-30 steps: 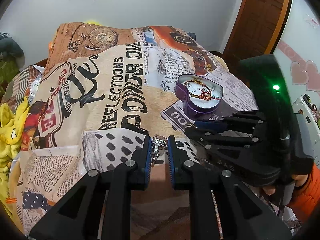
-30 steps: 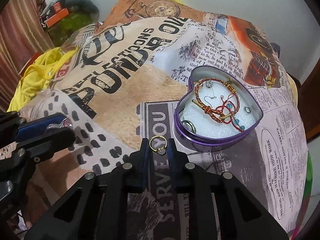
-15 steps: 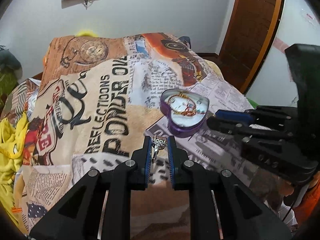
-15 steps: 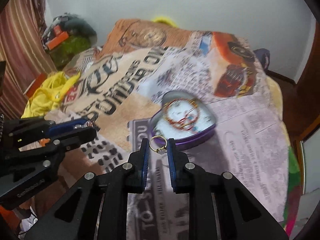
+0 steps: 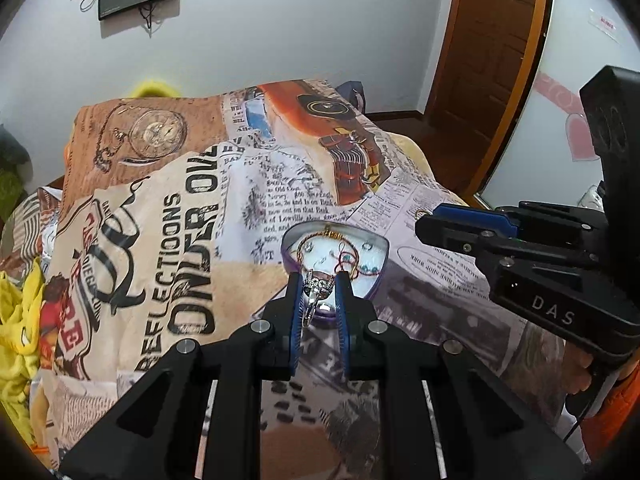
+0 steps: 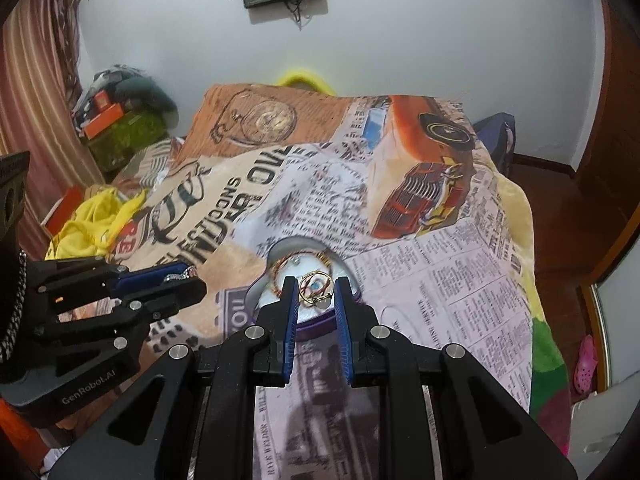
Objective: Organize jewelry
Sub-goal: 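Lower the gold ring and silver charm into the tin and open both tools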
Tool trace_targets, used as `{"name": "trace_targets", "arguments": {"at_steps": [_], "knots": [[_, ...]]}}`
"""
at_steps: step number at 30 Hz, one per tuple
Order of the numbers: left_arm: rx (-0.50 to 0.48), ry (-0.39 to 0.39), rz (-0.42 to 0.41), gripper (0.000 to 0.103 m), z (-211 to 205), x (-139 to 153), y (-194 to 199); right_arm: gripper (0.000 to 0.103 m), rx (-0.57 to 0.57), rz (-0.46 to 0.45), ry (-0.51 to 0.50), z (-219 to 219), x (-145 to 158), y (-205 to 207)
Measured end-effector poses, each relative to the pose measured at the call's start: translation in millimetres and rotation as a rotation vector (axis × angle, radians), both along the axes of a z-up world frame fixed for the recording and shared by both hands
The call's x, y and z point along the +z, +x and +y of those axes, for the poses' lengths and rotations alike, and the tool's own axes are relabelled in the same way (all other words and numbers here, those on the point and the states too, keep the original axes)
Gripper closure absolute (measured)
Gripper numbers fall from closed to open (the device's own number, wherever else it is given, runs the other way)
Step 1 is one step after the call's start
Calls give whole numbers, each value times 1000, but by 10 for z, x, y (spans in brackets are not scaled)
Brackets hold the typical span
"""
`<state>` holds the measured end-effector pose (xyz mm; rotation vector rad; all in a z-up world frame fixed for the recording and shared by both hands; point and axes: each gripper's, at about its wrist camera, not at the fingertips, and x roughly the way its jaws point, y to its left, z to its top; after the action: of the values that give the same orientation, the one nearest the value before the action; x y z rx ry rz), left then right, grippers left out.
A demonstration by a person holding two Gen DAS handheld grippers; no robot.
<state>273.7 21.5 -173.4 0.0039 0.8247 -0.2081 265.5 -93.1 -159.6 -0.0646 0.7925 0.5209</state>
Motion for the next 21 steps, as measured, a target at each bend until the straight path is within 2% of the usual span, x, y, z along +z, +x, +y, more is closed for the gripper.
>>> {"name": "trace_targets", "arguments": {"at_steps": [10, 21], "knots": [[-29, -27, 41, 89, -63, -122, 277, 87, 0, 14, 16, -33, -48, 239], [-64, -36, 103, 89, -149, -357, 419, 87, 24, 86, 13, 38, -252, 401]]}}
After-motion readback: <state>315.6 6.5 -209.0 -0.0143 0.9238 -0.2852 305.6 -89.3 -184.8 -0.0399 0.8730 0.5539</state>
